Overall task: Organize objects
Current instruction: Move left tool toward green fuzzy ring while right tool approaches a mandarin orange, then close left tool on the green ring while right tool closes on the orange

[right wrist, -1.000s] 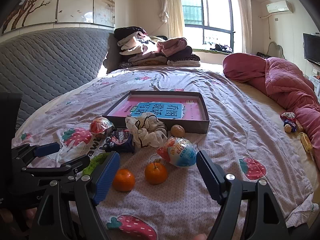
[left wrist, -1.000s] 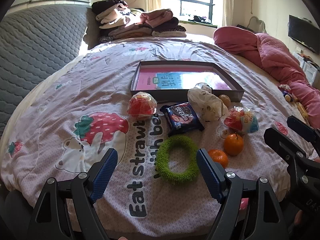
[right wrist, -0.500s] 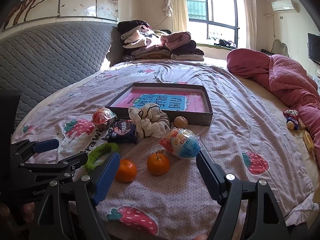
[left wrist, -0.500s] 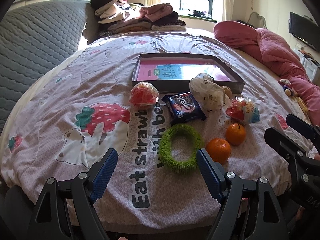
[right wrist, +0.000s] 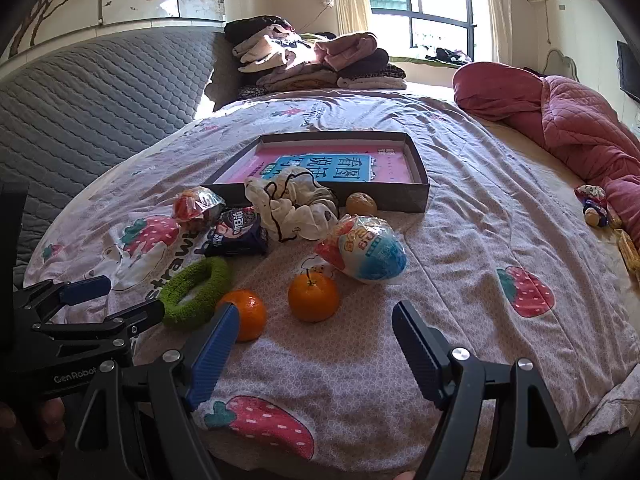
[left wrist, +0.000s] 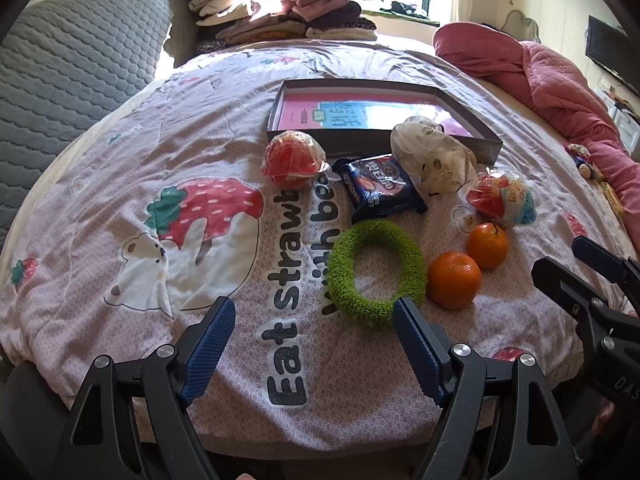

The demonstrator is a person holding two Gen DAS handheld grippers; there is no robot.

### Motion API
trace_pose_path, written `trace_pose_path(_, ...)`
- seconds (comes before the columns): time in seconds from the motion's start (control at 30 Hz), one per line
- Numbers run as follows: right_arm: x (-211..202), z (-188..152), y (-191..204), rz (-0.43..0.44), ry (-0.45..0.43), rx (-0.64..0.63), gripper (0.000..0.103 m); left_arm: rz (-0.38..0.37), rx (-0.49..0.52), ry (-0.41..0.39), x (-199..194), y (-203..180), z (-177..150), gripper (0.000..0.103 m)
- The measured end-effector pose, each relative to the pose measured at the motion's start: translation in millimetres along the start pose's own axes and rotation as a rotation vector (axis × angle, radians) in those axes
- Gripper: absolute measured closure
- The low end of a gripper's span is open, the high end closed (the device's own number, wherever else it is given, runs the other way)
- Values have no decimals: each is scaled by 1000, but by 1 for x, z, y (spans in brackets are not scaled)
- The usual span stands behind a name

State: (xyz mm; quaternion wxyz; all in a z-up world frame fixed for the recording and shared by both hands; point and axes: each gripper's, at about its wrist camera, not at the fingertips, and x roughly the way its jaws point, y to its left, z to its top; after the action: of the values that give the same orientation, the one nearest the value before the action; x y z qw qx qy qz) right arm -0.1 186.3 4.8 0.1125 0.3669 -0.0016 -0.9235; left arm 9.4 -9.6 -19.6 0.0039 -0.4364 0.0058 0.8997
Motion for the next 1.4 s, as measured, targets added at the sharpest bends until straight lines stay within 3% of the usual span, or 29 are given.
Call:
trace_pose_path(0.3,16,2,-15,-41,26,69,25,-25,-49,-4,9,11,10,21)
trace_pose_path(0.67,46,4,-8,-42,75,69,33,-34,-51,44,37,12,22,21)
trace_pose_path(0.8,54,4,-8,-37,87,84,42,-34,-47,60,46,11,24,21)
trace_pose_path(1.07,63,5,-3,-28,97,64,44,-43,-40,64,59,7,28,22)
trace_pose_path(1.17,68,5,-2,-27,109,61,46,-36,-24,57,63,5,29,29)
trace_pose_path(1.23,71,6,-1,-24,115,59,49,-43,-20,55,67,4,29,42)
trace_pose_path(1.4,78,6,5,-30,116,34,56,-75,-21,48,68,4,30,58)
